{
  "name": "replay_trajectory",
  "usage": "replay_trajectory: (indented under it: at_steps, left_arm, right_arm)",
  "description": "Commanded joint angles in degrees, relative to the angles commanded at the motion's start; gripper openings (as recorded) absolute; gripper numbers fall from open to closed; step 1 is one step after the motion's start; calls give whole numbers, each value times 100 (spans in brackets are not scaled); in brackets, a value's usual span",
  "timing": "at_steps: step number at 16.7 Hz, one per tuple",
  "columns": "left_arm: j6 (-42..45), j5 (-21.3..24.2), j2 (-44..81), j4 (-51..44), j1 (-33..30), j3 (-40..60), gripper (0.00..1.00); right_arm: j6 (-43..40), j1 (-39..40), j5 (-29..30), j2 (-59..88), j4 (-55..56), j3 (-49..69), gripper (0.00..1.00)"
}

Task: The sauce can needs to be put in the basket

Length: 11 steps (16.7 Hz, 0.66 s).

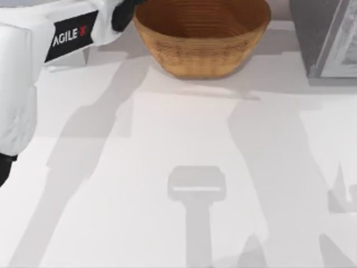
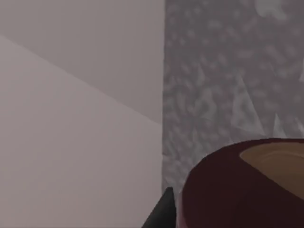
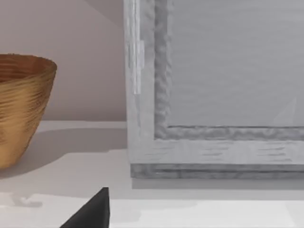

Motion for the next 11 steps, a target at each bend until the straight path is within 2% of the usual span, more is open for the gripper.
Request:
replay_trajectory:
  at_steps: [5, 11]
  left_arm:
    - [0, 0, 0, 0, 0, 0, 98]
    - [0, 0, 0, 0, 0, 0, 100]
  right_arm:
    - [0, 0, 0, 0, 0, 0, 100]
    - [0, 0, 0, 0, 0, 0, 100]
